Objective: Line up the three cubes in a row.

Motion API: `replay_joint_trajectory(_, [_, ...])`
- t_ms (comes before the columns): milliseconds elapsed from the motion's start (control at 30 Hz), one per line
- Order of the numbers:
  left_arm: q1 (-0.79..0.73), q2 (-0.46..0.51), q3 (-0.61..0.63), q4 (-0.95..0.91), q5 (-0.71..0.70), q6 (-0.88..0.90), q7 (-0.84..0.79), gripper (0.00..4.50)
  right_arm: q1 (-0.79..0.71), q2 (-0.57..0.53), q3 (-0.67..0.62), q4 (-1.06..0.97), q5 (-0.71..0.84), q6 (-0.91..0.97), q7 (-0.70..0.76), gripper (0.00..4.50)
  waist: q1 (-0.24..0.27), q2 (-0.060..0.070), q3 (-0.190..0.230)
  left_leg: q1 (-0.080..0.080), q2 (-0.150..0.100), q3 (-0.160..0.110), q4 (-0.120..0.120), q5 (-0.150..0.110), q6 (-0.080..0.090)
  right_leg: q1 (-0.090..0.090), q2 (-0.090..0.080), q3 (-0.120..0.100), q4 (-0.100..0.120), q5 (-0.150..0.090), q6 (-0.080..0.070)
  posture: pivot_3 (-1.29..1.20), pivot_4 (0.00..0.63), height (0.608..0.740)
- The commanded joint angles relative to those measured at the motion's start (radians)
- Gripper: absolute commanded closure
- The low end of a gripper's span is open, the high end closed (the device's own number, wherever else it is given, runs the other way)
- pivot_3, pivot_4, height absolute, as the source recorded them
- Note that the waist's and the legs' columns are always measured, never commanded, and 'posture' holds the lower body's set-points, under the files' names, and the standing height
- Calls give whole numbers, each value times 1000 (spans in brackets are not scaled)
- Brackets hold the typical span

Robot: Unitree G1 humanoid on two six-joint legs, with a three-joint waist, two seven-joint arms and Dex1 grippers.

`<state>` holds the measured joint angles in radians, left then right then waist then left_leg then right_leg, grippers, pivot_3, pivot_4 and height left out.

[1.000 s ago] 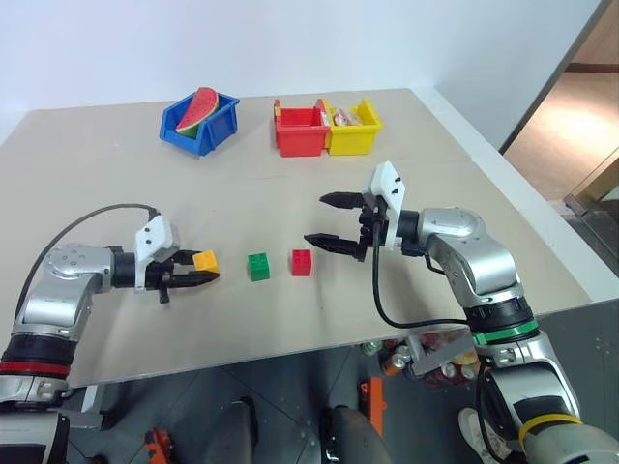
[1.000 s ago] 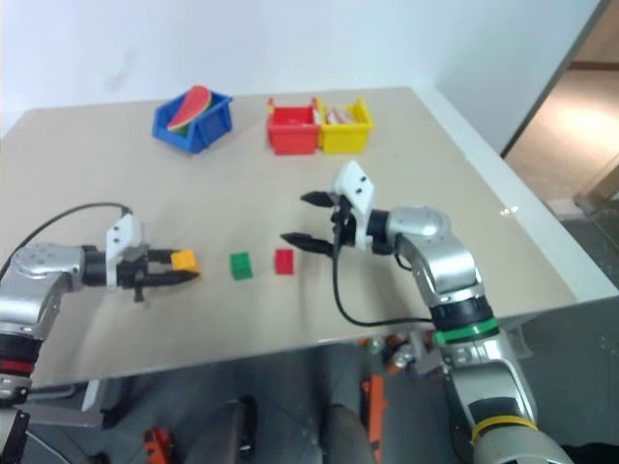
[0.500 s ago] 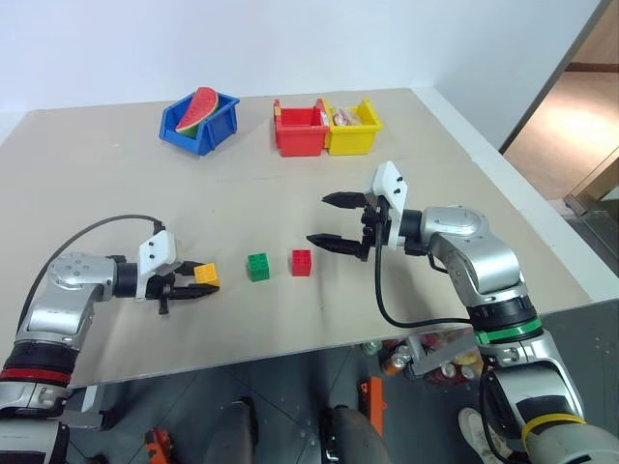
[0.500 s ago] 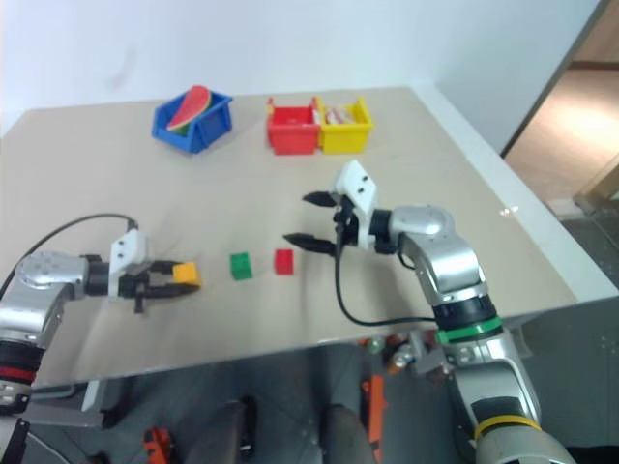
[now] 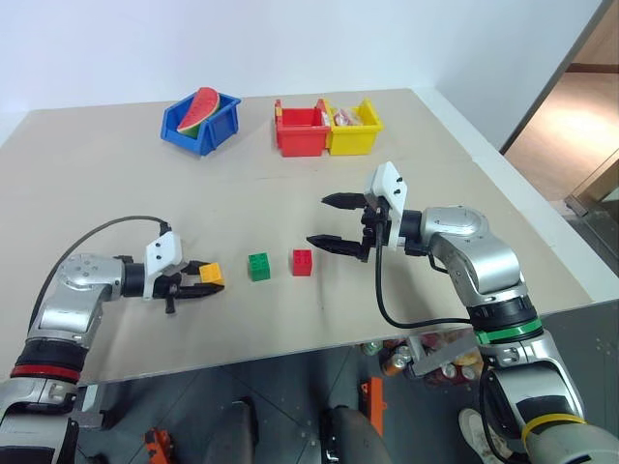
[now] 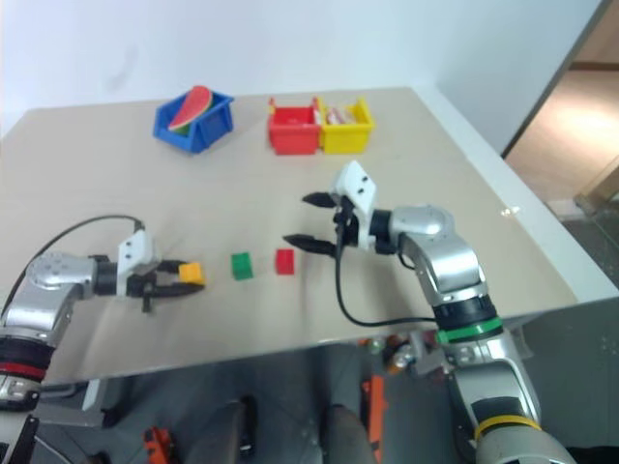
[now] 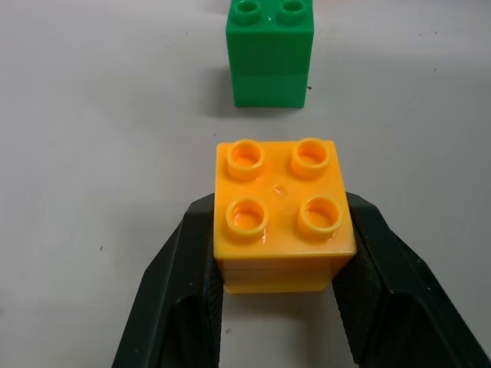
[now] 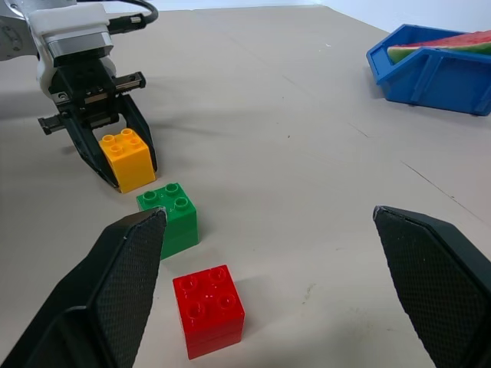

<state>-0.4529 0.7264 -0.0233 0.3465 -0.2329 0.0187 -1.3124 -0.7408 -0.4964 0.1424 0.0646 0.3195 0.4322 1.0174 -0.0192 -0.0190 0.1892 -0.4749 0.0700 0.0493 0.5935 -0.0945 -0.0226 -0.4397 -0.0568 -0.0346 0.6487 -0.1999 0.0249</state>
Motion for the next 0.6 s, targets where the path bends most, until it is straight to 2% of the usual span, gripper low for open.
replay_joint_trajectory(33, [-35,4,0,17,6,-17,-2,3167,4,-5,-19,-42,10,-4,-3,0,0,0,0,0,0,0,0,0,0,0,0,0,0,0,0,0,150,740])
replay_joint_trajectory(267, [-34,23,-24,40,26,-37,-47,3167,11,-10,-19,-47,9,-1,1,0,-1,0,0,0,0,0,0,0,0,0,0,0,0,0,0,0,150,740])
replay_joint_trajectory(333, [-38,27,-22,44,26,-35,-55,2102,11,-9,-19,-47,8,0,0,0,-1,0,0,0,0,0,0,0,0,0,1,0,0,0,0,0,150,740])
replay_joint_trajectory(500, [-57,44,-25,68,35,-50,-90,390,8,-8,-20,-45,8,1,0,0,-1,0,0,0,0,0,0,0,0,0,1,0,0,0,0,0,150,740])
replay_joint_trajectory(533, [-61,47,-23,72,34,-52,-95,89,8,-8,-20,-45,8,1,0,0,-1,0,0,0,0,0,0,0,0,0,1,0,0,0,0,0,150,740])
replay_joint_trajectory(600, [-65,58,-15,66,27,-44,-105,16,7,-8,-23,-46,11,4,-1,0,-1,0,0,0,0,0,0,0,0,0,1,0,0,0,0,0,150,740])
